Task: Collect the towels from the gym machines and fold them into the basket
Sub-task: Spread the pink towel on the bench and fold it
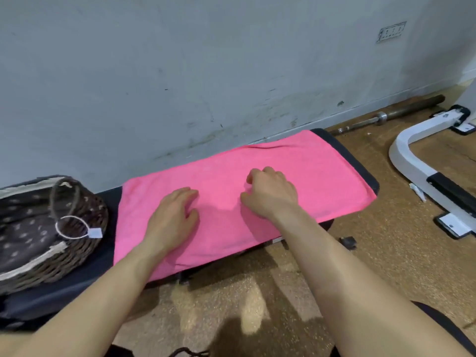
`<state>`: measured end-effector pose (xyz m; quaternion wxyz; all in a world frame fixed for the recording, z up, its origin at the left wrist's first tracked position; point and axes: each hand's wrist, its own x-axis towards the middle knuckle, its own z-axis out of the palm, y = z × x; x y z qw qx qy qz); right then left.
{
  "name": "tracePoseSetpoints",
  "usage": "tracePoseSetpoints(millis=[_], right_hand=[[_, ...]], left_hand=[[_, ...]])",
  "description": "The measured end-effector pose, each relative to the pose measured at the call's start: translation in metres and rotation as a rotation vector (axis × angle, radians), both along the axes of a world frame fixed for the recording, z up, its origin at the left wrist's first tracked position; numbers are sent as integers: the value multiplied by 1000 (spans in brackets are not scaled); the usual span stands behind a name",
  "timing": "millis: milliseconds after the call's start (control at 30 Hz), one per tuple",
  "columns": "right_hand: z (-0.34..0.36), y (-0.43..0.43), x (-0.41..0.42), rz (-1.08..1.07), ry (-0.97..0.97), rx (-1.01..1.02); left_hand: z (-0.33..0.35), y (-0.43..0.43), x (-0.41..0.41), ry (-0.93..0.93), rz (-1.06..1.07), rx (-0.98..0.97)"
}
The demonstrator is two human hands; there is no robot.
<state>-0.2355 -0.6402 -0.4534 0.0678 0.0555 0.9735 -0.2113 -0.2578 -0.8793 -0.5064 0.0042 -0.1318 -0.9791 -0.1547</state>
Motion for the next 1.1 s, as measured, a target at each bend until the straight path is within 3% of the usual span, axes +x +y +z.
tracePoseSetpoints(millis=[267,433,633,867,1100], right_hand=[[-10,-108,32,403,10,-40],[-21,-160,66,659,103,-25],[-43,-189,90,749,166,124],[-53,-192,91,689,217,81],[-49,-206,87,617,405,-50]], left_hand=[[21,-104,79,-16,202,-18],[22,-123,106,-182,270,-139],[10,-128,113,-3,127,-375],[23,-143,109,11,90,-86],[28,-126,104,-104,255,491]])
